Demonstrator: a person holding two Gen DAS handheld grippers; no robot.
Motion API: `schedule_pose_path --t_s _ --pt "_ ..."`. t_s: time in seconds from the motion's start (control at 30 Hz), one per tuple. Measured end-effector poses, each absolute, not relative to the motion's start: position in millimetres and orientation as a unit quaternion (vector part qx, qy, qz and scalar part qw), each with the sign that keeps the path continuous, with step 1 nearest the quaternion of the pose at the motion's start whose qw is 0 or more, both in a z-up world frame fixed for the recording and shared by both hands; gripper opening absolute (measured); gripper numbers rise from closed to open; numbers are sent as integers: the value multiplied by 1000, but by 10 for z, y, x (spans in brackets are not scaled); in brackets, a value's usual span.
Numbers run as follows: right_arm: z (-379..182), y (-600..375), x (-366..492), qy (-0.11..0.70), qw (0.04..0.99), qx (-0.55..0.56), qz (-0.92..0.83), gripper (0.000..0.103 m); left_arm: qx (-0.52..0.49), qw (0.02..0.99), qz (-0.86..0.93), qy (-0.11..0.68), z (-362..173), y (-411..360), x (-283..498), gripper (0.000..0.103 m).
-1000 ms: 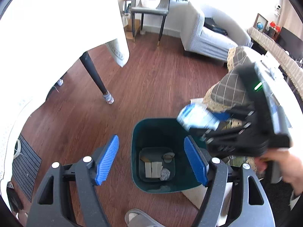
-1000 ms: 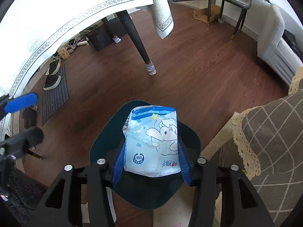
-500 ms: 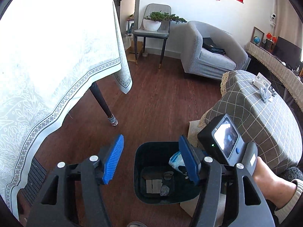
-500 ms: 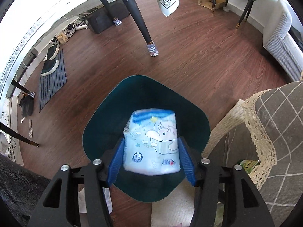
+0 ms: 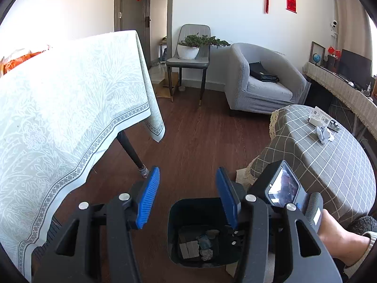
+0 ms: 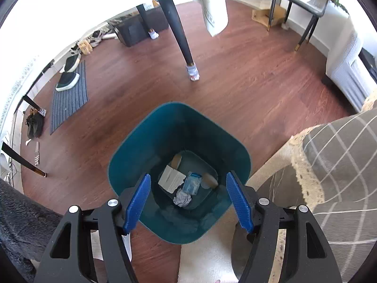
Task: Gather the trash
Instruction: 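Open the left gripper over the bin while the right gripper releases the tissue pack, then move both tools back from the bin toward the table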
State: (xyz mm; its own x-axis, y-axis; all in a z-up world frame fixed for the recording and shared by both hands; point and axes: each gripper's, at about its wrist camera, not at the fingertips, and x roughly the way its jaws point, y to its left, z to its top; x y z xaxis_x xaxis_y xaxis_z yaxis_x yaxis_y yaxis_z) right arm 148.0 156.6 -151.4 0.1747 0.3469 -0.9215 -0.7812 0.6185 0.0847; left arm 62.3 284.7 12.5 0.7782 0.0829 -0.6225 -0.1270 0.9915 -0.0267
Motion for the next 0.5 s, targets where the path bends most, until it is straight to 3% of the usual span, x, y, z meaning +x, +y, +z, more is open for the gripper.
schedule_pose_path --t_s 0.23,0.37,0.5 --pt "-1095 1418 1468 468 767 -193 395 67 -38 948 44 313 242 2728 639 53" --pt "-852 1253 1514 442 788 -177 389 61 -48 951 37 304 320 2680 656 53" --pt "-639 1012 1606 424 808 -156 378 60 -53 953 32 295 401 2614 685 55"
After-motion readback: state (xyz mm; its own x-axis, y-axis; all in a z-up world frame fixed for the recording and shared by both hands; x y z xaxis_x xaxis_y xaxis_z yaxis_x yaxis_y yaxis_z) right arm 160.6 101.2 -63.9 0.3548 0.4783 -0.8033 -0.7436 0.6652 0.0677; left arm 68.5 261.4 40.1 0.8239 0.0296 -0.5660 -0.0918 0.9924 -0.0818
